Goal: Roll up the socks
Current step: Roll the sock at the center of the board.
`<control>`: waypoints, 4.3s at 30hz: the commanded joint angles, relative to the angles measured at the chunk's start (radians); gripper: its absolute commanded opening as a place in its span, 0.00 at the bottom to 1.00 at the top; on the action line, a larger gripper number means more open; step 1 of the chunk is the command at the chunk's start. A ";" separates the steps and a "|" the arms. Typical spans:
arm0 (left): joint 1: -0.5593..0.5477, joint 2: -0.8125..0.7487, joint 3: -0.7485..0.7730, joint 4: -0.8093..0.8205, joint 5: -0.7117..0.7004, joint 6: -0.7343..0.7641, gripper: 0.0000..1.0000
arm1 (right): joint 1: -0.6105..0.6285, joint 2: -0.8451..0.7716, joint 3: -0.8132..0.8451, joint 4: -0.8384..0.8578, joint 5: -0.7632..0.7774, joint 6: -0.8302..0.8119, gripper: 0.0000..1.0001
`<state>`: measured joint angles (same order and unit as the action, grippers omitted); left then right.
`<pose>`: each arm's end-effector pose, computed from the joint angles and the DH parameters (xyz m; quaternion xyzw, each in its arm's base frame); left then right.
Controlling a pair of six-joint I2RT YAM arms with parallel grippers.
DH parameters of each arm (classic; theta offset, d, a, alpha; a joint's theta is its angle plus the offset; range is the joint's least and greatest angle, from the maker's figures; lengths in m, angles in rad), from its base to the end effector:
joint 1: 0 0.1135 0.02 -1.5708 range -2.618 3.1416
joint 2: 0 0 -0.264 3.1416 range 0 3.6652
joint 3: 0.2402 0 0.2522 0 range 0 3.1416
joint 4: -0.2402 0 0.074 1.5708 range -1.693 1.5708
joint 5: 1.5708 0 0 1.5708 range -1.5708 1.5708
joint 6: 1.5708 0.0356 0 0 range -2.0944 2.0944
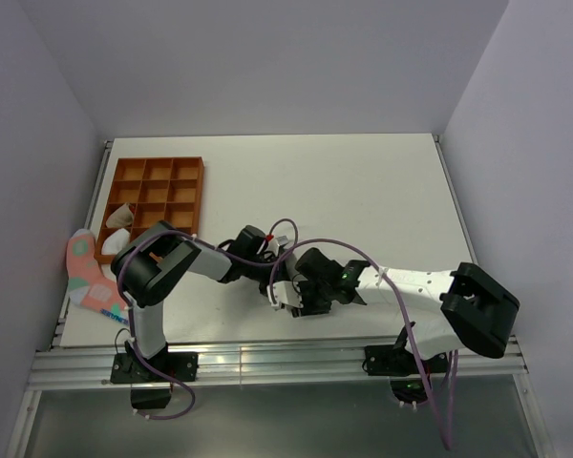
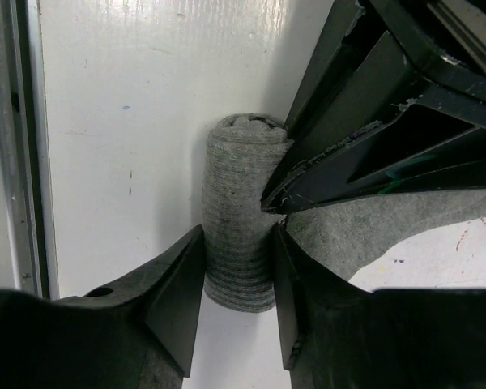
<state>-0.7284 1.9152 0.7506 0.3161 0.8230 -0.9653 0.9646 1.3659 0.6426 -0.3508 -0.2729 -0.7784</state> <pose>0.2259 -0.2365 0.0870 -0.0390 -0.8681 0.4905 0.0658 0.1296 0.2037 0.1596 -0.7564 0.5925 0.1539 0.2302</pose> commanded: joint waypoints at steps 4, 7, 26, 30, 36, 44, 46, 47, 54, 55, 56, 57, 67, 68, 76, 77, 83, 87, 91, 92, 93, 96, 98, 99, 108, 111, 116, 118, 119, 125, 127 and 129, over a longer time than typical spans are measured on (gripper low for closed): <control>0.012 0.006 -0.094 -0.101 -0.157 0.025 0.15 | 0.000 0.033 0.000 -0.051 -0.025 0.027 0.28; 0.014 -0.027 -0.118 -0.060 -0.171 -0.016 0.16 | -0.023 0.050 0.021 -0.077 -0.060 0.027 0.22; 0.015 -0.272 -0.299 0.290 -0.338 -0.118 0.33 | -0.211 0.254 0.229 -0.396 -0.330 -0.084 0.20; 0.015 -0.334 -0.345 0.316 -0.384 -0.108 0.34 | -0.222 0.314 0.261 -0.438 -0.359 -0.094 0.20; 0.012 -0.458 -0.450 0.376 -0.455 -0.096 0.29 | -0.231 0.364 0.310 -0.491 -0.387 -0.097 0.21; -0.049 -0.700 -0.530 0.344 -0.599 0.019 0.19 | -0.241 0.459 0.437 -0.614 -0.440 -0.104 0.21; -0.092 -0.748 -0.533 0.336 -0.654 0.063 0.15 | -0.244 0.489 0.475 -0.642 -0.454 -0.098 0.21; -0.106 -0.760 -0.537 0.336 -0.676 0.075 0.14 | -0.244 0.499 0.488 -0.660 -0.460 -0.088 0.21; -0.229 -0.803 -0.617 0.460 -0.789 0.141 0.06 | -0.250 0.581 0.577 -0.715 -0.489 -0.052 0.21; -0.255 -0.806 -0.625 0.472 -0.809 0.155 0.06 | -0.251 0.588 0.591 -0.723 -0.494 -0.051 0.21; -0.267 -0.805 -0.635 0.480 -0.817 0.161 0.06 | -0.250 0.596 0.598 -0.729 -0.497 -0.053 0.21; -0.278 -0.803 -0.634 0.488 -0.818 0.169 0.07 | -0.250 0.610 0.603 -0.738 -0.497 -0.051 0.21; -0.332 -0.656 -0.570 0.547 -0.783 0.266 0.17 | -0.250 0.682 0.658 -0.763 -0.491 -0.032 0.22; -0.333 -0.642 -0.560 0.558 -0.777 0.270 0.19 | -0.250 0.688 0.660 -0.769 -0.492 -0.035 0.22; -0.355 -0.542 -0.496 0.588 -0.760 0.315 0.32 | -0.250 0.702 0.674 -0.783 -0.493 -0.035 0.22; -0.355 -0.536 -0.484 0.581 -0.753 0.323 0.34 | -0.250 0.700 0.674 -0.783 -0.494 -0.033 0.23; -0.365 -0.496 -0.451 0.554 -0.748 0.364 0.36 | -0.250 0.711 0.678 -0.790 -0.500 -0.032 0.24; -0.370 -0.501 -0.459 0.558 -0.777 0.384 0.36 | -0.251 0.713 0.684 -0.795 -0.506 -0.032 0.24; -0.370 -0.496 -0.451 0.548 -0.774 0.410 0.39 | -0.251 0.710 0.687 -0.801 -0.509 -0.032 0.24; -0.370 -0.493 -0.448 0.545 -0.768 0.413 0.39 | -0.250 0.710 0.690 -0.803 -0.508 -0.032 0.24; -0.370 -0.484 -0.447 0.541 -0.763 0.419 0.40 | -0.251 0.711 0.690 -0.803 -0.505 -0.030 0.24; -0.370 -0.467 -0.435 0.525 -0.762 0.428 0.40 | -0.251 0.708 0.697 -0.803 -0.503 -0.027 0.24; -0.371 -0.461 -0.438 0.531 -0.754 0.428 0.40 | -0.251 0.708 0.700 -0.806 -0.509 -0.028 0.24; -0.371 -0.455 -0.438 0.532 -0.751 0.427 0.41 | -0.251 0.711 0.700 -0.806 -0.512 -0.028 0.24; -0.371 -0.403 -0.436 0.569 -0.725 0.415 0.42 | -0.250 0.716 0.700 -0.809 -0.514 -0.032 0.24; -0.371 -0.384 -0.436 0.583 -0.707 0.413 0.43 | -0.250 0.716 0.700 -0.810 -0.516 -0.032 0.24; -0.371 -0.360 -0.436 0.584 -0.700 0.412 0.44 | -0.251 0.719 0.697 -0.807 -0.516 -0.028 0.24; -0.371 -0.363 -0.444 0.583 -0.703 0.412 0.44 | -0.251 0.719 0.695 -0.806 -0.516 -0.028 0.24; -0.371 -0.369 -0.447 0.581 -0.706 0.412 0.44 | -0.251 0.719 0.695 -0.806 -0.516 -0.028 0.24; -0.370 -0.374 -0.471 0.578 -0.729 0.401 0.46 | -0.251 0.725 0.701 -0.810 -0.519 -0.028 0.24; -0.367 -0.372 -0.485 0.586 -0.736 0.396 0.46 | -0.251 0.723 0.700 -0.807 -0.519 -0.028 0.24; -0.362 -0.369 -0.500 0.604 -0.737 0.387 0.47 | -0.251 0.723 0.698 -0.806 -0.519 -0.027 0.25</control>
<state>-1.0927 1.5364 0.2840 0.9077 0.0837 -0.5697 0.7155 2.0689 1.3113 -1.1576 -0.7948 -0.8043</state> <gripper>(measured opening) 0.463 0.303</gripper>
